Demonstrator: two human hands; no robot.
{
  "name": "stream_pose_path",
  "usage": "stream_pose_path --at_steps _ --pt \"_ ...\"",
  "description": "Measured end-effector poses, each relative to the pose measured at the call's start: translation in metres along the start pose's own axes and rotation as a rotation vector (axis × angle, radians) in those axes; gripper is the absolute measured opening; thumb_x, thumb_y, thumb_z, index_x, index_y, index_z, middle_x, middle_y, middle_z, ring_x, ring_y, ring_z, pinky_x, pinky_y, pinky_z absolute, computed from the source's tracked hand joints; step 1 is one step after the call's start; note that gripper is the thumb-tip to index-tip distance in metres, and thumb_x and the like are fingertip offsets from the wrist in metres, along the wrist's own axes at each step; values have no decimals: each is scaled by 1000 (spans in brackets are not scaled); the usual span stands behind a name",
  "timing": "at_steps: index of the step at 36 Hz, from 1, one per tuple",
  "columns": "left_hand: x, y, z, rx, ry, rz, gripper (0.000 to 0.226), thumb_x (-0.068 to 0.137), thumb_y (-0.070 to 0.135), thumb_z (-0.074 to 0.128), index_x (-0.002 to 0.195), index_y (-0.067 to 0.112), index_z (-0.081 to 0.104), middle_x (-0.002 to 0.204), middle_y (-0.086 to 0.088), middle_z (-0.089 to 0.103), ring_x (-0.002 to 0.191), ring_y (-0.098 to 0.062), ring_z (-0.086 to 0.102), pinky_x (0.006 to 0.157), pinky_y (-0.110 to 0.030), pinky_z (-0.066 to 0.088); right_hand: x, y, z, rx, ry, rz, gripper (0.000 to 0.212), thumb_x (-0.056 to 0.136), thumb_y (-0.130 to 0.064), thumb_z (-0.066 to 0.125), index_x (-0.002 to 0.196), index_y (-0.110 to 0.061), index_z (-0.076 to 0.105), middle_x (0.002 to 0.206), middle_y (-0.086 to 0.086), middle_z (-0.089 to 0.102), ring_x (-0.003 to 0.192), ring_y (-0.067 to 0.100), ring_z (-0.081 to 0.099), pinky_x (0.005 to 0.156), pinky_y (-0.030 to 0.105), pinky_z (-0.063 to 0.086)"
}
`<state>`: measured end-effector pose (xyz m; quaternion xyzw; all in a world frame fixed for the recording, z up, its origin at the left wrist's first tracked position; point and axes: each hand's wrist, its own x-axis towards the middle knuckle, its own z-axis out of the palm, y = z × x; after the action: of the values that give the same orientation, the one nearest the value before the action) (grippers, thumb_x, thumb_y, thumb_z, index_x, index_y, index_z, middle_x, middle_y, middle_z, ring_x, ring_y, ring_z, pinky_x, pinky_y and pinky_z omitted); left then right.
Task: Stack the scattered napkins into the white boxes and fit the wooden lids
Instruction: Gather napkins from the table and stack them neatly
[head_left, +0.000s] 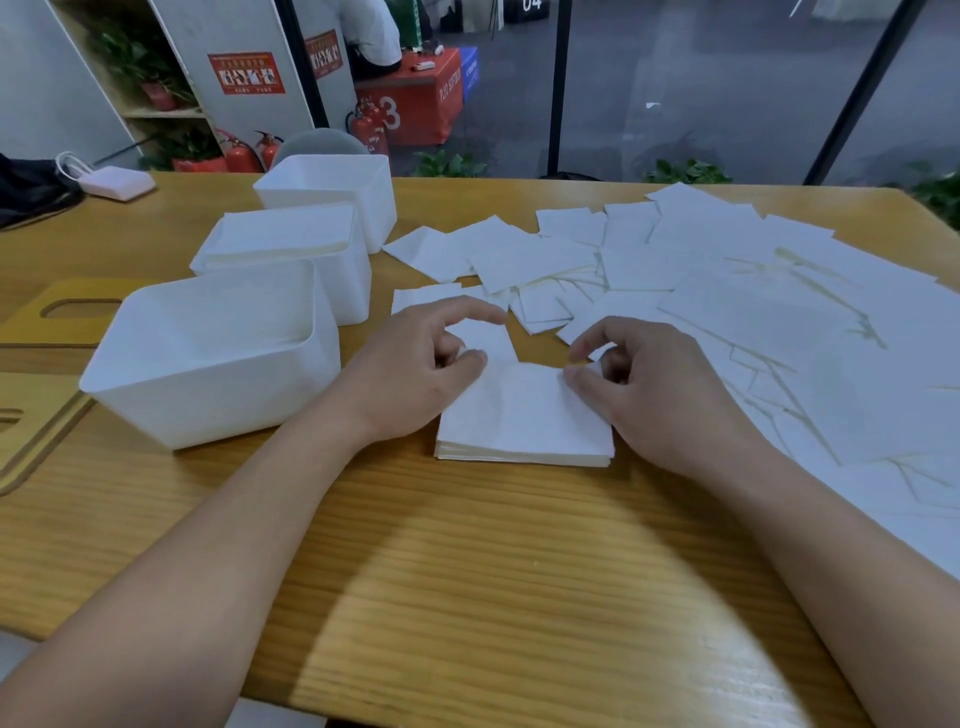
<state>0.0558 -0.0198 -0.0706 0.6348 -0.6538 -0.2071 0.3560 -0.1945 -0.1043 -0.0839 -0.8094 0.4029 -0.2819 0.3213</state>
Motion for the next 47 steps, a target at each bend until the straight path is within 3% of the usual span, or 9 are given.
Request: stream_pose_path --at_steps 5,10,14,18,21,27,32,37,47 --pt "0 -6 0 99 -49 -20 35 104 19 64 132 40 67 53 9 44 52 -10 44 68 -20 44 0 4 3 -66 2 -23 6 99 -32 74 96 -34 69 63 -4 59 61 8 56 58 16 41" --pt "0 -8 1 144 -56 -33 34 104 20 65 130 41 68 55 7 51 54 -11 51 73 -22 46 0 7 7 -74 -7 -29 7 100 -33 72 94 -33 69 66 -6 58 63 9 55 58 25 45" --pt "1 -10 0 184 -35 -33 28 102 25 68 124 41 72 60 6 57 58 -10 56 77 -34 56 -1 8 7 -87 -7 -33 8 100 -35 73 92 -34 69 70 -6 59 66 9 54 64 35 49" --pt "5 -14 -1 191 128 -34 18 100 30 72 115 40 78 74 12 64 71 -8 58 75 -27 51 -1 6 8 -124 53 -77 10 97 -44 75 101 -36 70 89 -12 64 76 6 57 71 30 49" --pt "8 -17 -1 220 211 -49 17 102 34 71 116 38 79 91 17 66 87 -7 60 82 -26 52 0 2 7 -133 84 -111 14 97 -49 74 104 -37 73 104 -17 62 85 -4 55 73 21 40" --pt "10 -25 6 356 149 -145 50 101 55 67 146 35 61 118 13 57 99 -5 55 90 -29 47 -3 -2 11 -112 -18 -131 14 98 -51 73 93 -38 73 105 -19 63 85 3 59 67 18 38" --pt "11 -28 7 367 176 -176 62 93 65 73 145 34 61 120 12 56 108 -9 56 92 -30 47 -5 0 15 -119 -68 -134 14 97 -54 72 93 -41 71 105 -19 62 86 3 59 67 23 40" --pt "12 -28 7 367 194 -202 59 93 58 74 144 30 64 120 9 58 114 -15 57 98 -36 50 -4 1 11 -131 -101 -152 10 95 -47 77 100 -40 72 103 -20 61 91 3 58 69 19 38" --pt "10 -23 4 442 195 -172 42 97 35 70 138 27 69 115 10 64 108 -14 60 92 -37 53 -3 3 11 -142 -118 -157 12 95 -47 77 103 -40 72 107 -20 61 91 1 58 69 19 39"
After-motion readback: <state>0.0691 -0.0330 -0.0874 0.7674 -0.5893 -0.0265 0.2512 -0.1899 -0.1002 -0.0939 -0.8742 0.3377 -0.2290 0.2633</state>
